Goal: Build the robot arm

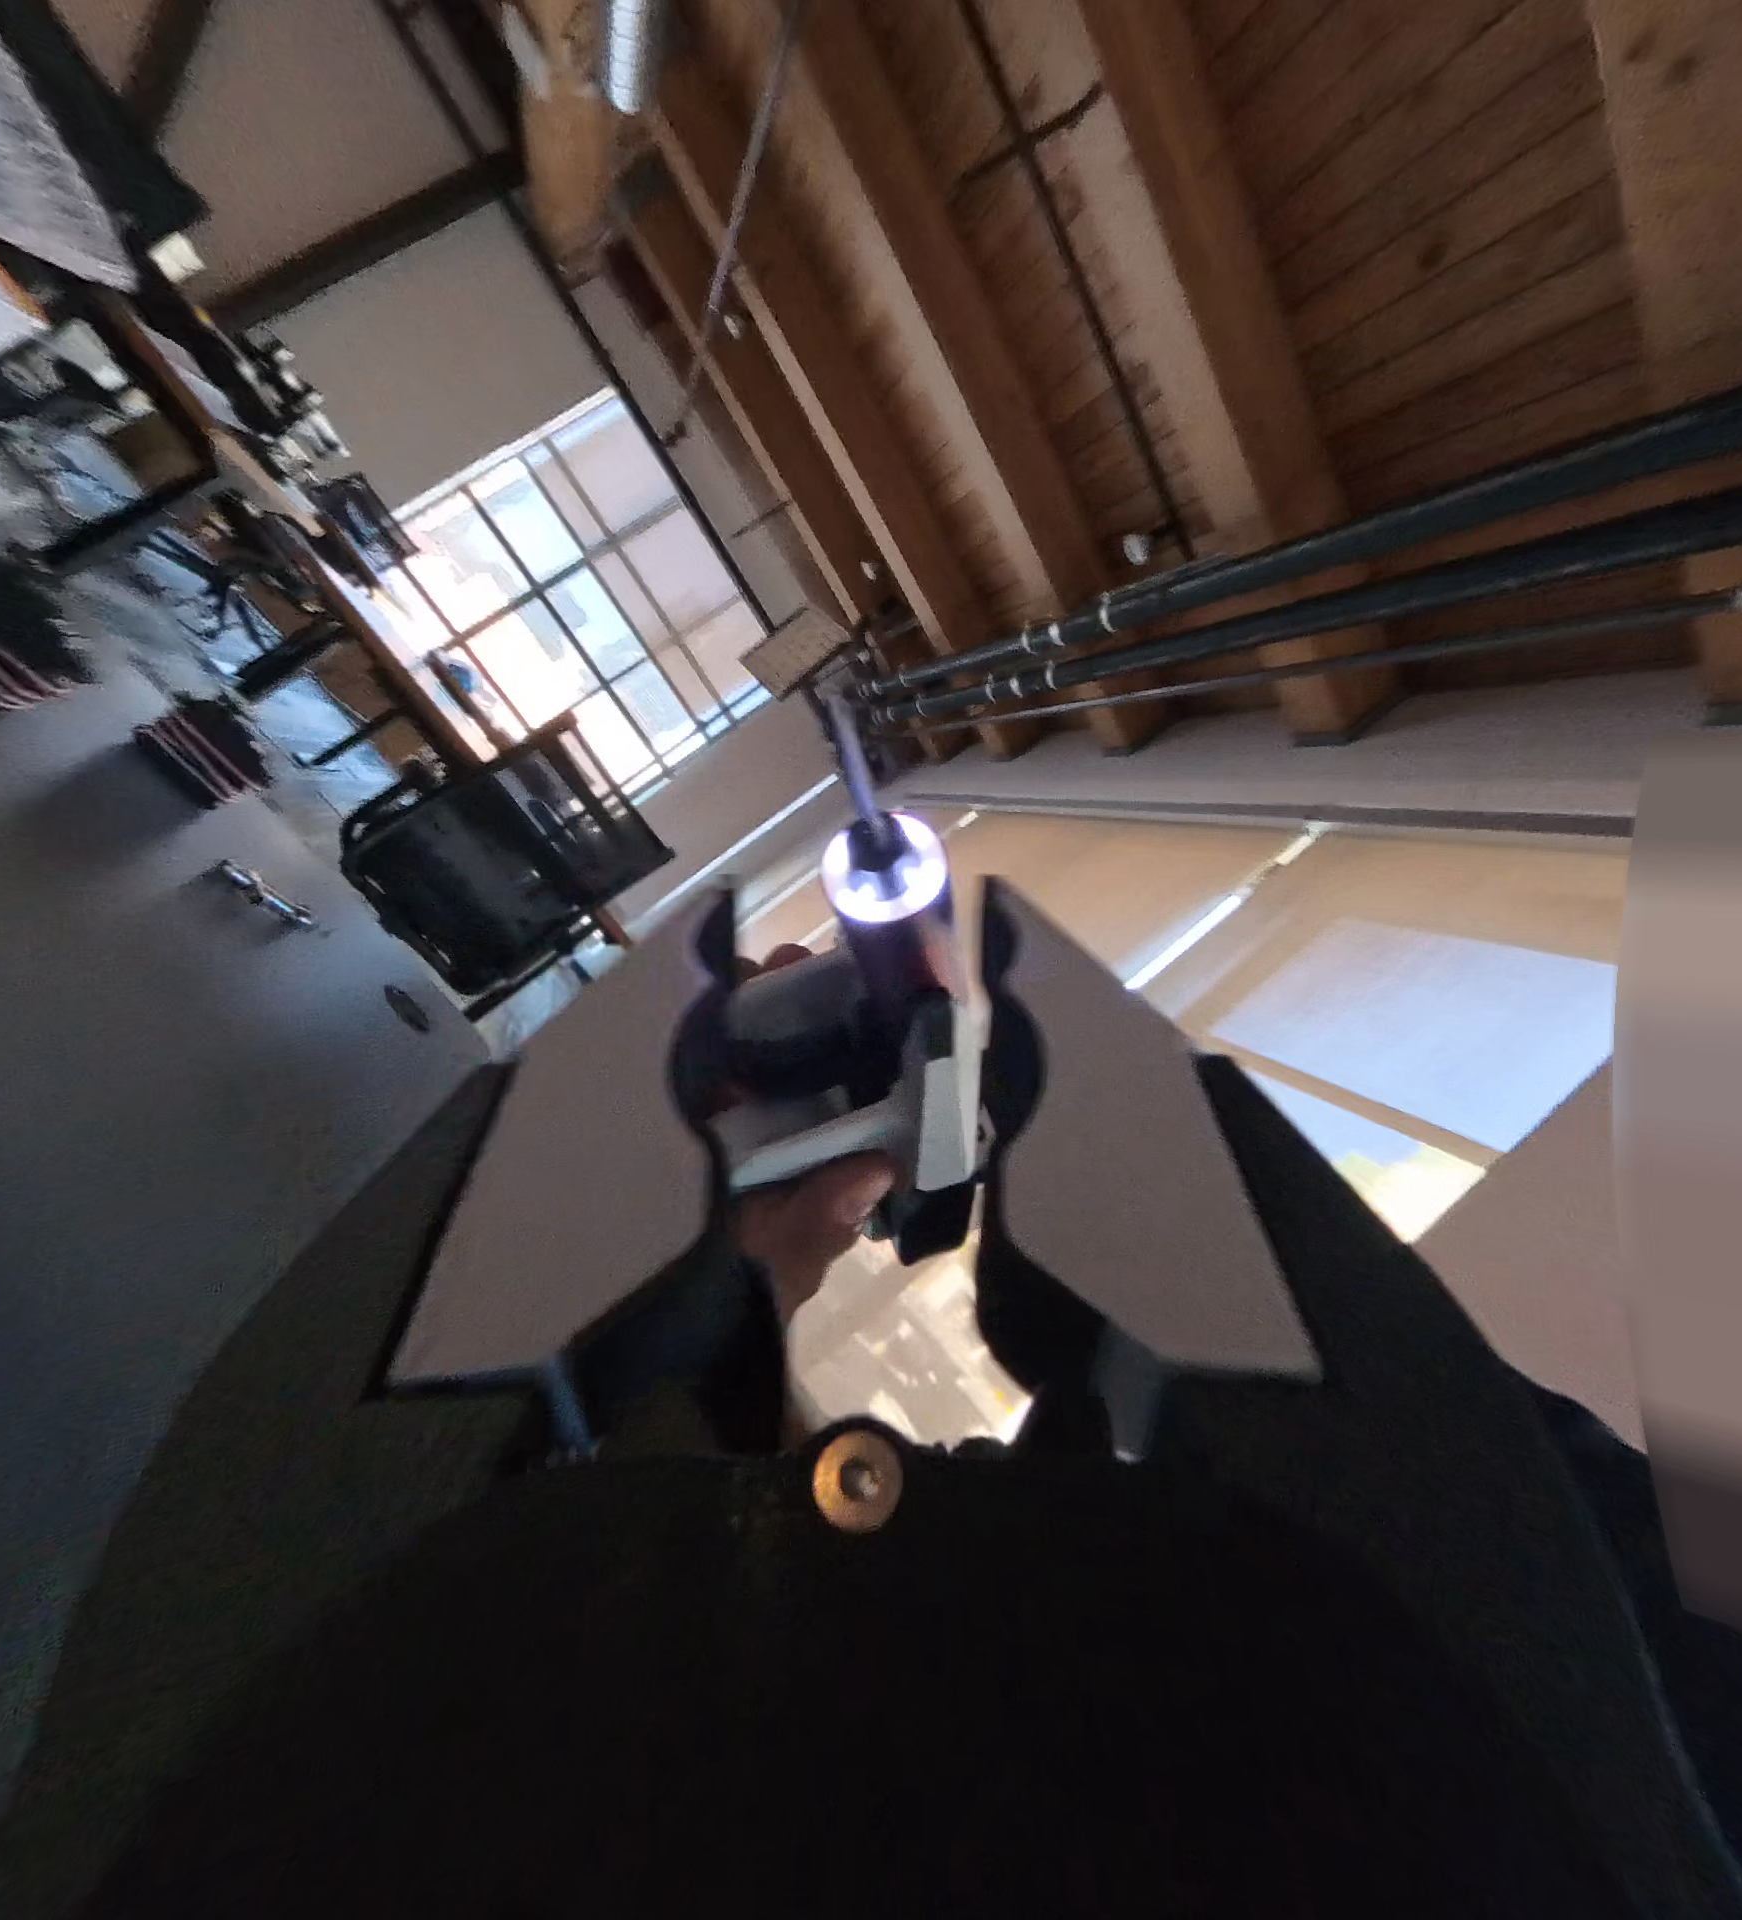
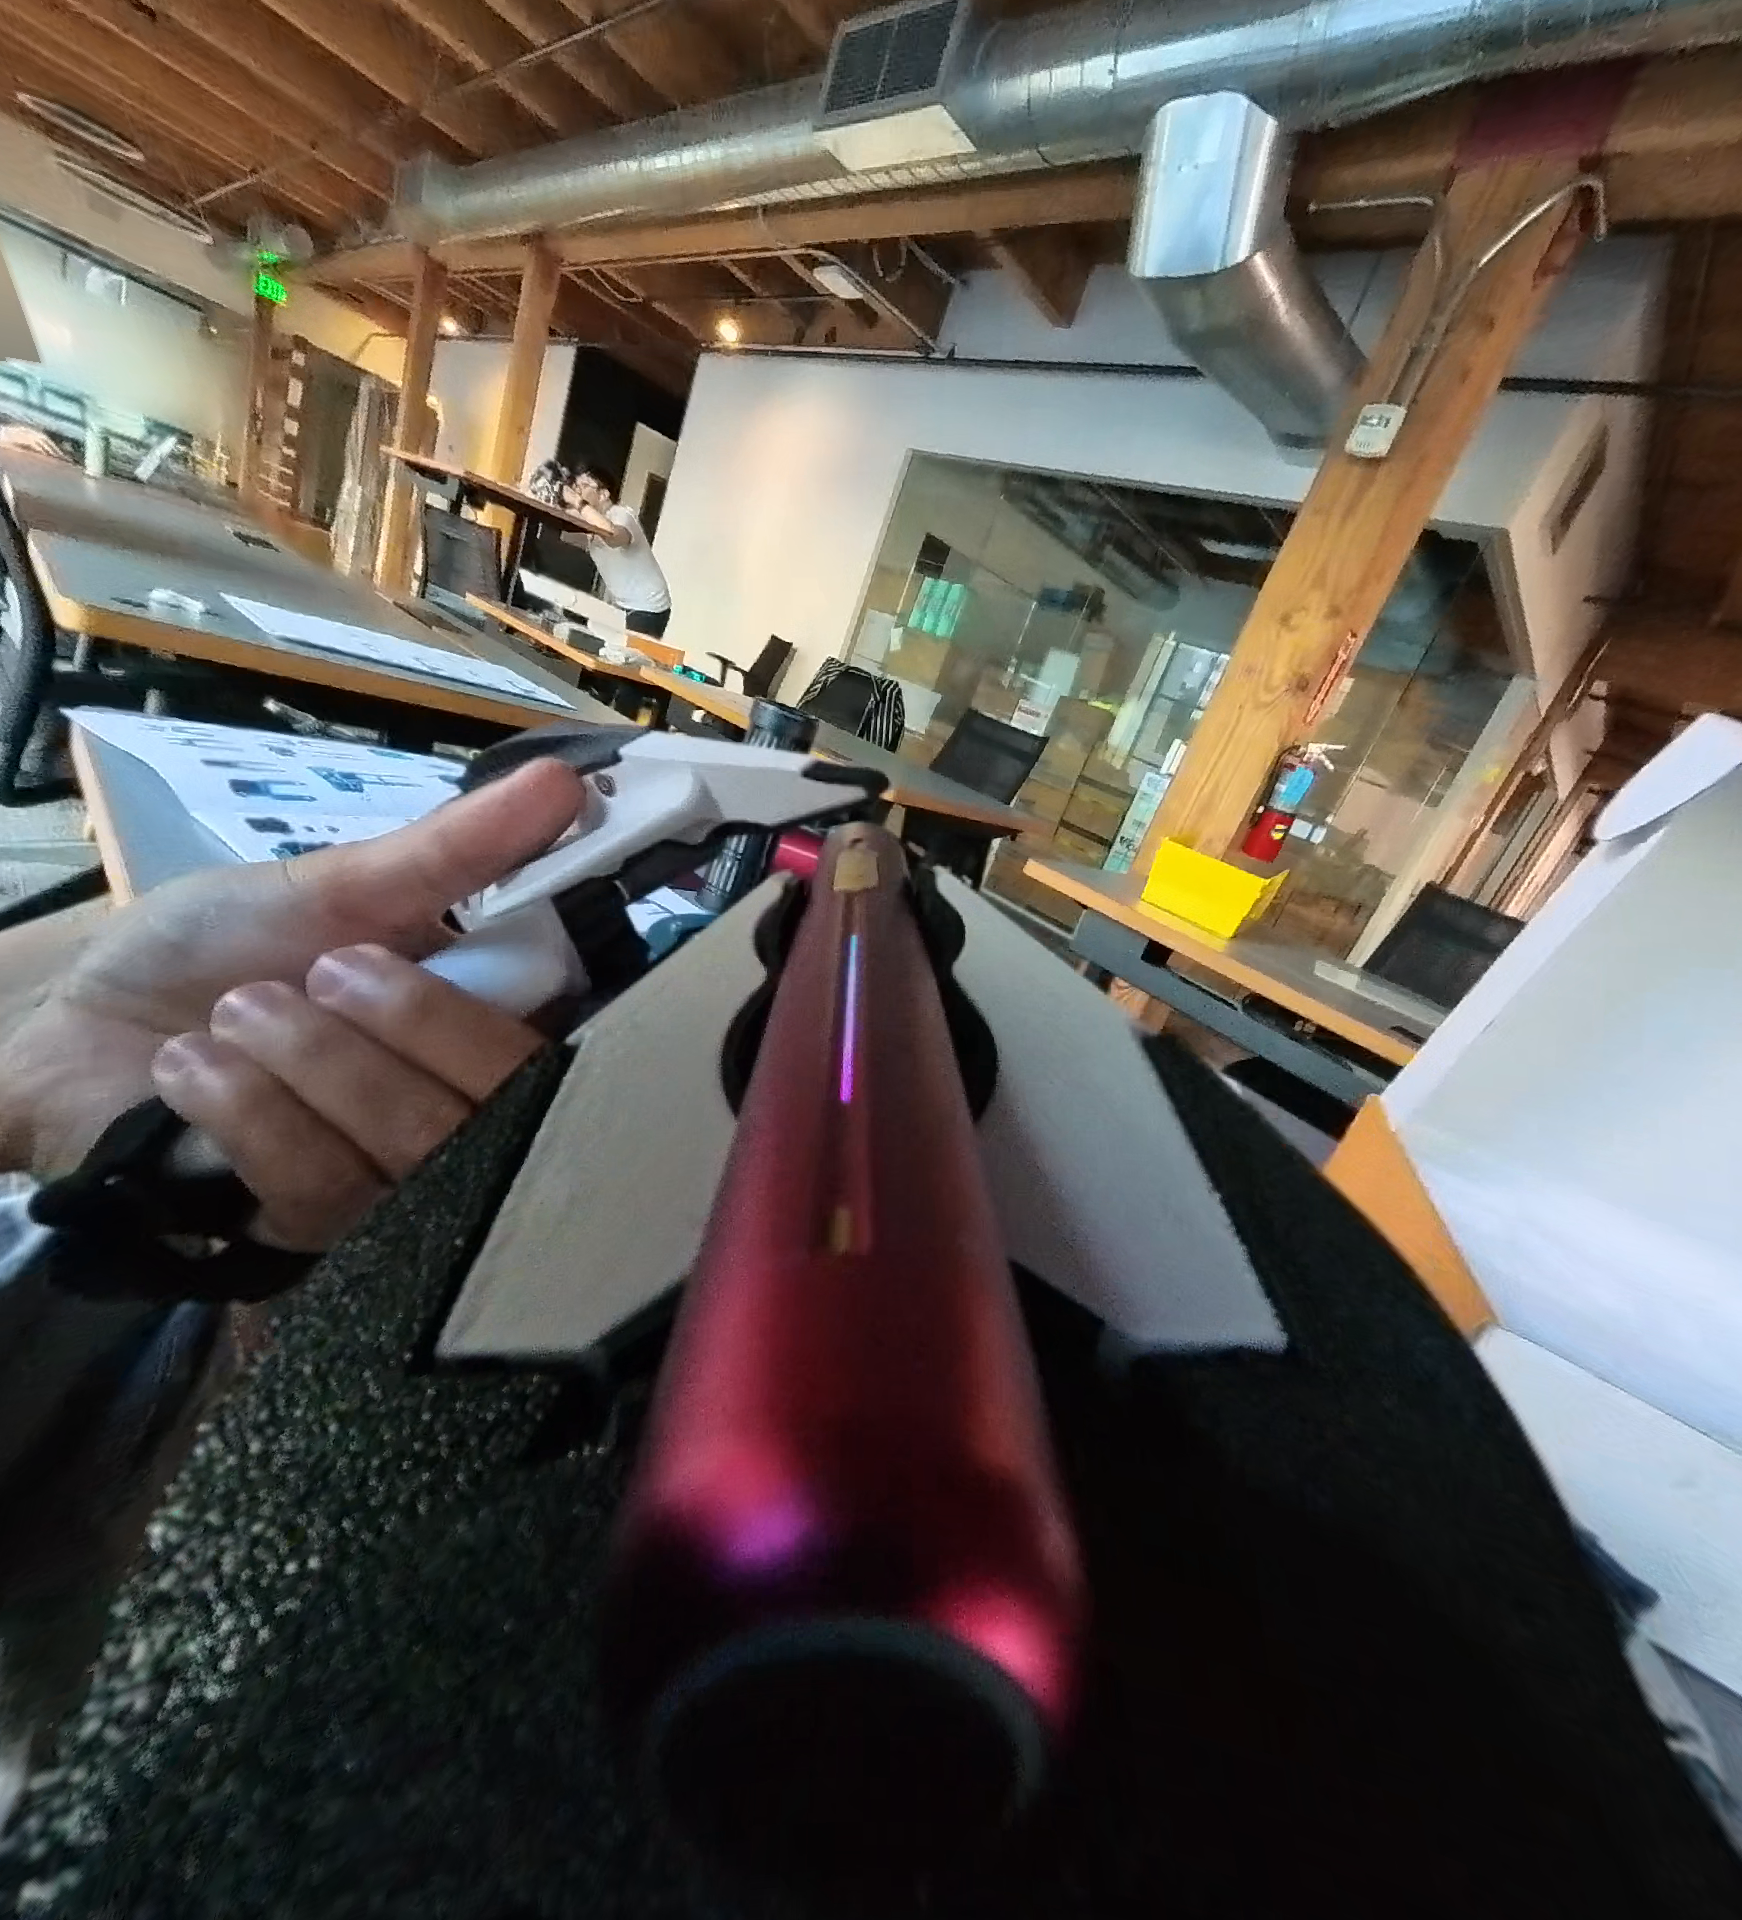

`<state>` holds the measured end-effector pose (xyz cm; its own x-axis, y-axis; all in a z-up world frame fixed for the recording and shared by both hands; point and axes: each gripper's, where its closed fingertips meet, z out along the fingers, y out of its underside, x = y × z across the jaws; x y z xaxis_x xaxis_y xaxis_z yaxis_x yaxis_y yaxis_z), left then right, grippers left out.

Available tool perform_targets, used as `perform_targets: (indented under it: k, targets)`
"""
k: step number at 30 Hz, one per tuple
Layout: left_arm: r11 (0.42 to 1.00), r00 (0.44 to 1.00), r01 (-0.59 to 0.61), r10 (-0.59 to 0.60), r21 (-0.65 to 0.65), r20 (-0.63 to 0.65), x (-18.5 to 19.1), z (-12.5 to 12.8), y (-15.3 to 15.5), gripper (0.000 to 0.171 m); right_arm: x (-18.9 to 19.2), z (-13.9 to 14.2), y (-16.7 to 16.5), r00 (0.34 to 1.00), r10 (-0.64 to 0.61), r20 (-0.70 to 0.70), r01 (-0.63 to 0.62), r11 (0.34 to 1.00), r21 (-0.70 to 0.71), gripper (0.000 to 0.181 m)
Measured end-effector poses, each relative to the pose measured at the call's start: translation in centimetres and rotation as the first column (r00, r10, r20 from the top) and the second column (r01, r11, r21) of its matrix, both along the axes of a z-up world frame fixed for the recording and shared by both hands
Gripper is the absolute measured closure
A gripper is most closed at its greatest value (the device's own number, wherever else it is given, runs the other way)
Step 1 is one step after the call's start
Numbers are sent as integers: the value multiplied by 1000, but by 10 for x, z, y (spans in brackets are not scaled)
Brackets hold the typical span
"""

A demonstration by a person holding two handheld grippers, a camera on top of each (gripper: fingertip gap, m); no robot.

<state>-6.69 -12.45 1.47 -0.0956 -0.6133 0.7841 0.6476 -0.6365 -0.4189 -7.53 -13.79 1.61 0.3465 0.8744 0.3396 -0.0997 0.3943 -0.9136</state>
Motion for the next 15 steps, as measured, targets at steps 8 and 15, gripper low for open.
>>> perform_targets:
  k: [8, 15]
  targets:
    - [991, 991, -132, 130, -34, -38, -21, 2, 28, 152, 8, -24, 34, 999, 23, 24, -17, 975, -220, 147]
    - [940, 884, -340, 323, 11, -339, -51, -18, 73, 153, 70, -37, 77, 945, -208, 251, 278, 917, -286, 130]
